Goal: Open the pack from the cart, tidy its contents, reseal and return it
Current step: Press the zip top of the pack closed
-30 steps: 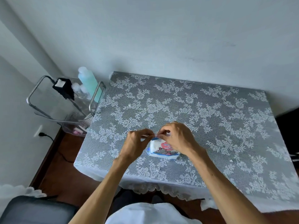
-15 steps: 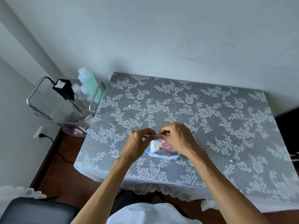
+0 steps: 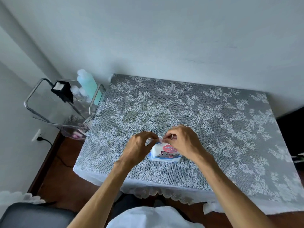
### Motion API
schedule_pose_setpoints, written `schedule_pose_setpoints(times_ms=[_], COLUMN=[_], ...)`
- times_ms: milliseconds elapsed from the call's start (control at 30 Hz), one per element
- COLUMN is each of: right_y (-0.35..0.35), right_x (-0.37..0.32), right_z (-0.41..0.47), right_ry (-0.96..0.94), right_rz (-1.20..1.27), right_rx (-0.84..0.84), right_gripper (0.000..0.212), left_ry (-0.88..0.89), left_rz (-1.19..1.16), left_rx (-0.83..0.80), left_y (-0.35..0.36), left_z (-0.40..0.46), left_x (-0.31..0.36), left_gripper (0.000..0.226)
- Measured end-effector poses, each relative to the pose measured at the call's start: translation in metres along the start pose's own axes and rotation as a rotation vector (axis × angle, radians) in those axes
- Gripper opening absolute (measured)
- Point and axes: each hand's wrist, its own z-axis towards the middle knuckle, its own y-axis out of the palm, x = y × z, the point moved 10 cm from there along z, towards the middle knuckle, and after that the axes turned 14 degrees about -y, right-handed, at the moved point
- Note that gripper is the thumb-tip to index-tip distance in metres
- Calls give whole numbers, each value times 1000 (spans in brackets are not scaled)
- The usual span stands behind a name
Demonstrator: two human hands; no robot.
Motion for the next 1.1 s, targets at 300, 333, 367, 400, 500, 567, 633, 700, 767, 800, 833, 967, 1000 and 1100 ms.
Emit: schedule_pose_setpoints(times_ms=[300,333,367,400,500,567,633,700,767,800,833,967,1000,1100], right_y=[0,0,0,1,1,1,3,4,4,4,4,2,1,0], right_x=[1,1,1,0,-2,-2,-1,1,2,2,1,3,2,-1], right_z=[-8,-8,-8,-7,-7,-7,-9,-12,-14,-14,-13,-13,-13,-17], right_ry=[-15,-13,-13,-16,-16,-8,8,22,26,27,29,55,50,29], right_rz=[41,40,33,20,2,5,28,50,47,42,37,54,66,104], right_rx=[-11,-18,-24,-26,-19,-20,-44,-60,-58,-59,-58,-38,-31,-53], right_gripper=[18,18,18,18,18,18,19,19,18,18,18,20,22,32], left_ry=[21,27,35,42,32,34,45,49,48,50,52,85,98,107], left_rz=[-5,-4,-7,-11,-18,-29,-25,-26,-15,-2,10,39,52,64], left_rx=[-29,-37,-46,-54,-42,-21,-9,-15,-28,-26,-20,-11,-6,8], left_y=[3,3,4,6,7,4,2,1,2,2,2,4,3,0], left_z=[0,0,0,0,-1,-1,-3,-4,-4,-5,-5,-6,-6,-7], left_x=[1,2,4,6,8,8,9,9,11,12,13,19,21,18], left_gripper=[8,8,9,10,8,8,6,6,8,8,9,12,12,11])
